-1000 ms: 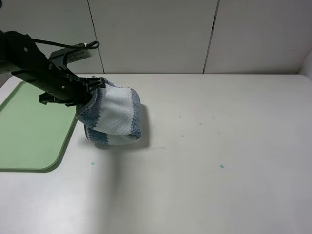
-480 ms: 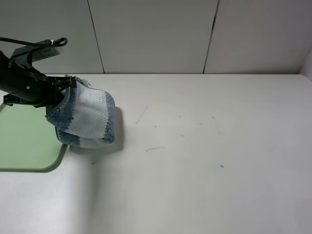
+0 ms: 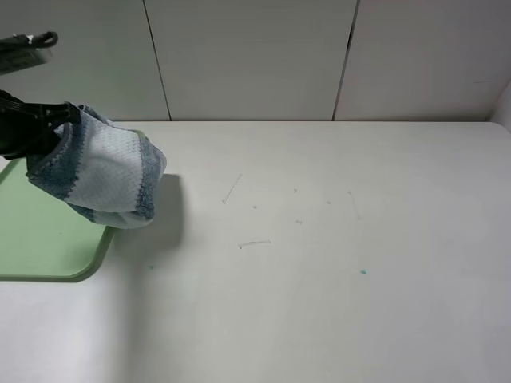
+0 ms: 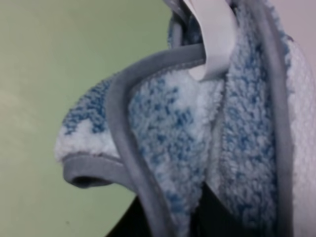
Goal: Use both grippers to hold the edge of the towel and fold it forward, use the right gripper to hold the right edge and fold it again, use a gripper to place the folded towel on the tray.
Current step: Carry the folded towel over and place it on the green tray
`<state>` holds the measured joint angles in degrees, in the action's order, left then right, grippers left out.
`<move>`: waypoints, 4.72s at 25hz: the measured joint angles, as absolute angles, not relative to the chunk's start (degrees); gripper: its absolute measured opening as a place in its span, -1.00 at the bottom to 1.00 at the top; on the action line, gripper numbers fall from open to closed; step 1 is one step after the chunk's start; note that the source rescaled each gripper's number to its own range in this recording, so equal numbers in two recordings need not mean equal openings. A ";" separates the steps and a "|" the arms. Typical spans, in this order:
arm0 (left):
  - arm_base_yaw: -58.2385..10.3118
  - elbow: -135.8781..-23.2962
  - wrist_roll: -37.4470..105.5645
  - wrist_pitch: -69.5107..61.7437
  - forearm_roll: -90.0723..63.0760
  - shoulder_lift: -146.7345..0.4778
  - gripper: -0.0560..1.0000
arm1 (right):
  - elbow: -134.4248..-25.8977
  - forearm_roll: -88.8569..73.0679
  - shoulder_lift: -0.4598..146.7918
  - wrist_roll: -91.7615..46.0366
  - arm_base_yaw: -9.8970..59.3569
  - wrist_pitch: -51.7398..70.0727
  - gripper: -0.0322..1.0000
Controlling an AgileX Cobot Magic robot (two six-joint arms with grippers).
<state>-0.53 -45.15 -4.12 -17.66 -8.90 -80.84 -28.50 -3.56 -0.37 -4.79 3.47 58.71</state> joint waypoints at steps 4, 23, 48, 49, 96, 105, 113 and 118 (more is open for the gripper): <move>1.96 -45.15 -3.57 -18.33 -8.80 -78.32 -0.79 | -28.50 -3.56 -0.37 -4.79 3.47 58.71 1.00; 7.57 -51.34 -1.03 -22.48 -6.95 -77.91 -0.79 | -28.50 -3.56 -0.37 -4.79 3.47 58.71 1.00; 8.97 -48.60 0.37 -17.78 -4.76 -79.62 -0.79 | -28.50 -3.56 -0.37 -4.79 3.47 58.71 1.00; 8.97 -47.46 0.44 -16.12 -4.76 -79.62 -0.79 | -28.50 -3.56 -0.37 -4.79 3.47 58.71 1.00; 13.80 -40.50 0.70 -11.60 14.86 -90.17 -0.79 | -28.50 -3.56 -0.37 -4.79 3.47 58.71 1.00; 18.43 -40.50 0.86 -13.38 21.50 -90.17 -0.15 | -28.50 -3.56 -0.37 -4.79 3.47 58.71 1.00; 22.83 -40.50 0.86 -13.21 23.14 -90.17 0.48 | -28.50 -3.56 -0.37 -4.79 3.47 58.71 1.00; 24.18 -40.50 0.86 -13.15 23.18 -90.17 0.56 | -28.50 -3.56 -0.37 -4.79 3.47 58.71 1.00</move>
<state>24.18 -40.50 0.86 -13.15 23.18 -90.17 -28.50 -3.56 -0.37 -4.79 3.47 58.71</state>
